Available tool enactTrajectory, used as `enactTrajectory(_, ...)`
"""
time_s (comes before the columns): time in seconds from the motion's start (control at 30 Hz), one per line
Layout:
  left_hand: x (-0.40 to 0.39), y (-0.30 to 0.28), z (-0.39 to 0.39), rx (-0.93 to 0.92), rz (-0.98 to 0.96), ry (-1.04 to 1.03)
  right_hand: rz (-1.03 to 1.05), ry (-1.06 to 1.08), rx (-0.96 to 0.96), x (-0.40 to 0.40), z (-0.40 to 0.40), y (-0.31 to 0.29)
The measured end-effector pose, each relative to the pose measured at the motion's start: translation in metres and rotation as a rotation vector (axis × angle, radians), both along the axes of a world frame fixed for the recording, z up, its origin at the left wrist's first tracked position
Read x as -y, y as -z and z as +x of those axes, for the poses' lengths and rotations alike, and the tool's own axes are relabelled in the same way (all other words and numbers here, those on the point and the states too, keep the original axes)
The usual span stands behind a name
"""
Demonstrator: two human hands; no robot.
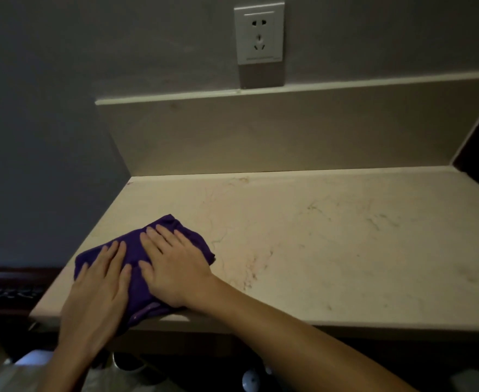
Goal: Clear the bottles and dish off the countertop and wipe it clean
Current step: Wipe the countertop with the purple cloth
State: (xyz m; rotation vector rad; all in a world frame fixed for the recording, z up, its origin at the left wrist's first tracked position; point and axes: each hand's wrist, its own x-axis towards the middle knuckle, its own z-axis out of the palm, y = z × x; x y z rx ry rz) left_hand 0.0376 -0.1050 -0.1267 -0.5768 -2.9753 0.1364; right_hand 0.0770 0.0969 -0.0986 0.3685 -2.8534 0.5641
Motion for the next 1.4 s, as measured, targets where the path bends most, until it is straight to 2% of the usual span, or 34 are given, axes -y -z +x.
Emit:
enactTrajectory(0.27,-0.172,-0.032,0.076,0.019,0.194,0.139,0.016,0.22,0.045,-0.133,0.089,-0.014)
enactTrajectory(0.53,-0.351,-0.028,0.181,-0.024,0.358,0.444,0.06,0.553,0.106,-0.285,0.227,-0.017)
enactTrajectory(0.83,-0.515,-0.035,0.239,0.118,0.34,0.688,0.056,0.77,0.159,-0.428,0.317,-0.016)
enactTrajectory(1.1,-0.584,-0.041,0.234,0.166,0.31,0.657,0.094,0.761,0.168,-0.5,0.313,-0.016)
enactTrajectory(1.4,-0.555,-0.039,0.25,0.149,0.301,0.644,0.094,0.711,0.134,-0.487,0.326,-0.009)
